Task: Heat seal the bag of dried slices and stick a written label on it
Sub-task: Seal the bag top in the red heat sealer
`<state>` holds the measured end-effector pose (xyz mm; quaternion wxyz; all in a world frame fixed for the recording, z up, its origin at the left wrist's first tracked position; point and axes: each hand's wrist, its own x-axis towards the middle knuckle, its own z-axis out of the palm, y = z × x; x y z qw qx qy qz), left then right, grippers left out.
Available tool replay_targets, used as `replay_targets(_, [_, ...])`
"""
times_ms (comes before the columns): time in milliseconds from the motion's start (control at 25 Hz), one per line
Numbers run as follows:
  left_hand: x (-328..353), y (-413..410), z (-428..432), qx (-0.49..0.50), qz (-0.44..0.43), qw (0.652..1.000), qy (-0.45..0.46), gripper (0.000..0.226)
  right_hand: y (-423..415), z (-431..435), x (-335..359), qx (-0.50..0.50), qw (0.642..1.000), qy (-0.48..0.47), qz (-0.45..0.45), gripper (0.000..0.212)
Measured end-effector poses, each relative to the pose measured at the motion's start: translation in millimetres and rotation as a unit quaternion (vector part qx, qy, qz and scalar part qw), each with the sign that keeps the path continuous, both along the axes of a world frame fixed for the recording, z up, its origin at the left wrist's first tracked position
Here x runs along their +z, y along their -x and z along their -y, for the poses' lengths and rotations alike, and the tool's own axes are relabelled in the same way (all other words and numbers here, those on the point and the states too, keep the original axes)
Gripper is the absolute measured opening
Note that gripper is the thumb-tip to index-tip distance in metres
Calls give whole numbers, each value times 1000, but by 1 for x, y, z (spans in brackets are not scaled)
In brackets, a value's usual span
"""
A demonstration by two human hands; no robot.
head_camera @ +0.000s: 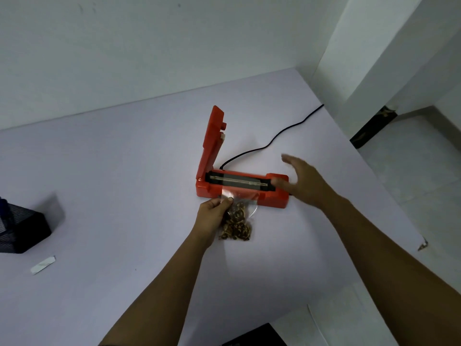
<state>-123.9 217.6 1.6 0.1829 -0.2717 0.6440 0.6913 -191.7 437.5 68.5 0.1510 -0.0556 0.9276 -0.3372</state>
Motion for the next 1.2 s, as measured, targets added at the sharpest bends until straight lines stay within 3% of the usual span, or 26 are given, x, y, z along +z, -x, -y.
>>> replay_targets(160, [13,4,-10,5,-37,988,150,38,-18,-15,-34,49,995,-58,59,109])
replay_targets(360, [36,5,-24,20,-64,949,307,24,-18,-10,-45,17,998,-46,26,97])
replay_targets(640, [44,10,-31,55,-20,942,329,17,-23,-7,-41,19,999,-33,-6,88])
replay_targets(840, [54,9,-38,42,-83,913,397,23,-24,-7,-45,8,1000,-29,-4,89])
replay_targets(1200, [52,4,-45,33,-137,903,405,24,-26,-7,-44,1,1000,-14,-3,87])
